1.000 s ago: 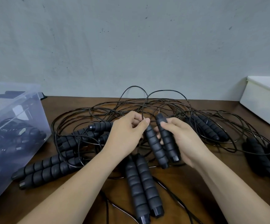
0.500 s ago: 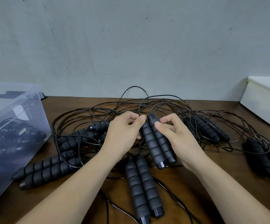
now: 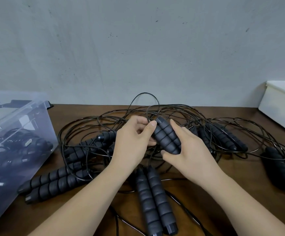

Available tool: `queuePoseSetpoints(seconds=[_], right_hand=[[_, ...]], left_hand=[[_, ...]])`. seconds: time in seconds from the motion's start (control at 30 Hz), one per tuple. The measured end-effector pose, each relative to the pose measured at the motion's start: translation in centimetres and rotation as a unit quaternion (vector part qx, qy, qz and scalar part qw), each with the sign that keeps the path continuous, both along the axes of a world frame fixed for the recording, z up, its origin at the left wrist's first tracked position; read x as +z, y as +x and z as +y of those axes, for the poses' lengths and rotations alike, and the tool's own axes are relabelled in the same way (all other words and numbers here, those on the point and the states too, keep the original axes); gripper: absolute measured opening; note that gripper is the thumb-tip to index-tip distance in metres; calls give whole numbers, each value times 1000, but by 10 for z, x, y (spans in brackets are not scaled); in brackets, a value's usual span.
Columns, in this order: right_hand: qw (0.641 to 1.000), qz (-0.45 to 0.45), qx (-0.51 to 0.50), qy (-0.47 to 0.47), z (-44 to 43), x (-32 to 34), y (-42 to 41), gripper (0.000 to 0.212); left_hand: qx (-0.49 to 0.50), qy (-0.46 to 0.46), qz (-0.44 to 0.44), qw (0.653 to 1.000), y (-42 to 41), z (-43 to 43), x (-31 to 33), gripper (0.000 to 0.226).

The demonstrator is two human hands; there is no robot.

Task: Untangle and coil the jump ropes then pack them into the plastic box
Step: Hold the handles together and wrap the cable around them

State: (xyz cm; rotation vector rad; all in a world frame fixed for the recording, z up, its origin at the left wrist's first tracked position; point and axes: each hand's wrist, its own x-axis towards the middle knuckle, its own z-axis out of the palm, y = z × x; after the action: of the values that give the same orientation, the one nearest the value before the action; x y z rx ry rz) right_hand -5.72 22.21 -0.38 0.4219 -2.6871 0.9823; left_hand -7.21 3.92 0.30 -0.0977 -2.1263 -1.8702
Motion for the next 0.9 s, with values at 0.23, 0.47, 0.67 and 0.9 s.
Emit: queuePoseSetpoints(seconds=[0.23,0.47,0.67,0.9], right_hand=[[989,-102,82,74,8,92,1,54],[977,-79,197,-28,6,175,-3,47],[977,-21,193,-85,-7,180,-10,46],[981,-11,176,-83,-4,182,5,50]], left_hand=[[34,-307,238,921,-7,-27,51,27],[-43,-184,282,940,-10,-43,122,55],[-20,15,245,969,-14,-49,147,46],[-137,6,206,969,-14,-66,140,61]])
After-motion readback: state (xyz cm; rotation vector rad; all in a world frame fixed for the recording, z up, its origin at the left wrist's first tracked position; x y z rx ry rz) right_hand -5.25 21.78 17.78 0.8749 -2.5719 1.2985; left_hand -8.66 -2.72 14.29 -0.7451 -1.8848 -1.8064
